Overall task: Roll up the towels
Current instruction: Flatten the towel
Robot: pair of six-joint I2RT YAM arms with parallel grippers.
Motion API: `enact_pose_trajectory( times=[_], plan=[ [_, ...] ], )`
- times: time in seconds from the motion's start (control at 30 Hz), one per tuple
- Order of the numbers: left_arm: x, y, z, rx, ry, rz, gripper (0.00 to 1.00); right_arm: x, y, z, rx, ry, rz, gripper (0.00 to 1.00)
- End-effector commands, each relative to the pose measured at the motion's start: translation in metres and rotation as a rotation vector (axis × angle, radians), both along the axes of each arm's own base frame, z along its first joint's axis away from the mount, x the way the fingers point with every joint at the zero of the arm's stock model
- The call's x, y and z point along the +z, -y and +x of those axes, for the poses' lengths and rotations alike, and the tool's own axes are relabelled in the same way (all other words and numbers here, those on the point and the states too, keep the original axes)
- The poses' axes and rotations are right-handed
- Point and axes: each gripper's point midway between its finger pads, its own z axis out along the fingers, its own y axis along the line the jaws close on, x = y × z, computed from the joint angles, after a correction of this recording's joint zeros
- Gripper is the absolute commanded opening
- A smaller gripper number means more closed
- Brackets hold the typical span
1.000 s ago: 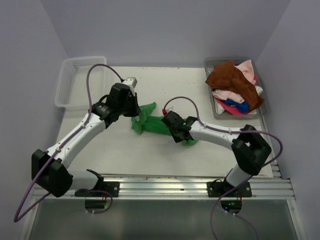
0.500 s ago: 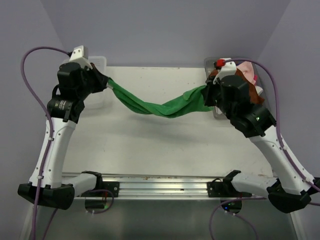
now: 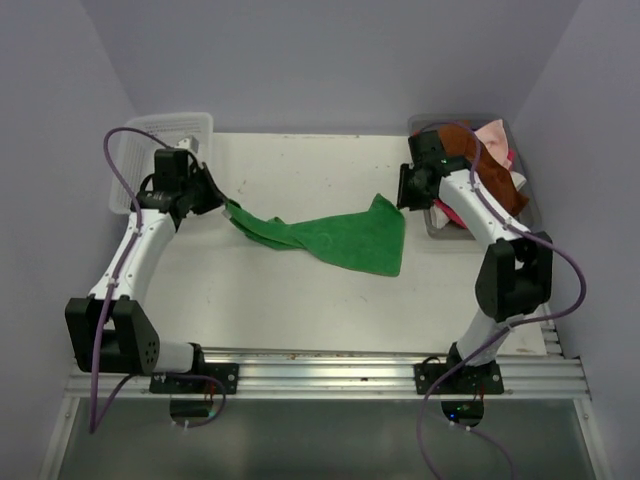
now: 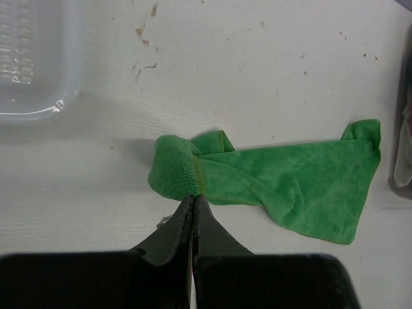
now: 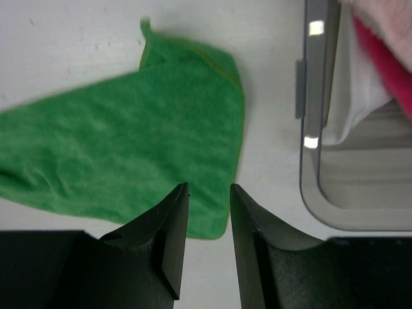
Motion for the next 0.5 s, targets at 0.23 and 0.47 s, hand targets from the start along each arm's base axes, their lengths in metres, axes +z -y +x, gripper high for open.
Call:
enact_pose_trajectory(
  times=[0.23,0.47],
  plan=[
    [0.023,0.003,-0.003,-0.02,0.103,-0.025,0.0,-0.029,-0.037,-0.073,-0.047,0.023,0.217,0.59],
    [0.019,0.005,-0.008,-0.035,0.096,-0.028,0.0,-0.086,-0.041,-0.095,-0.151,-0.018,0.218,0.63]
  ],
)
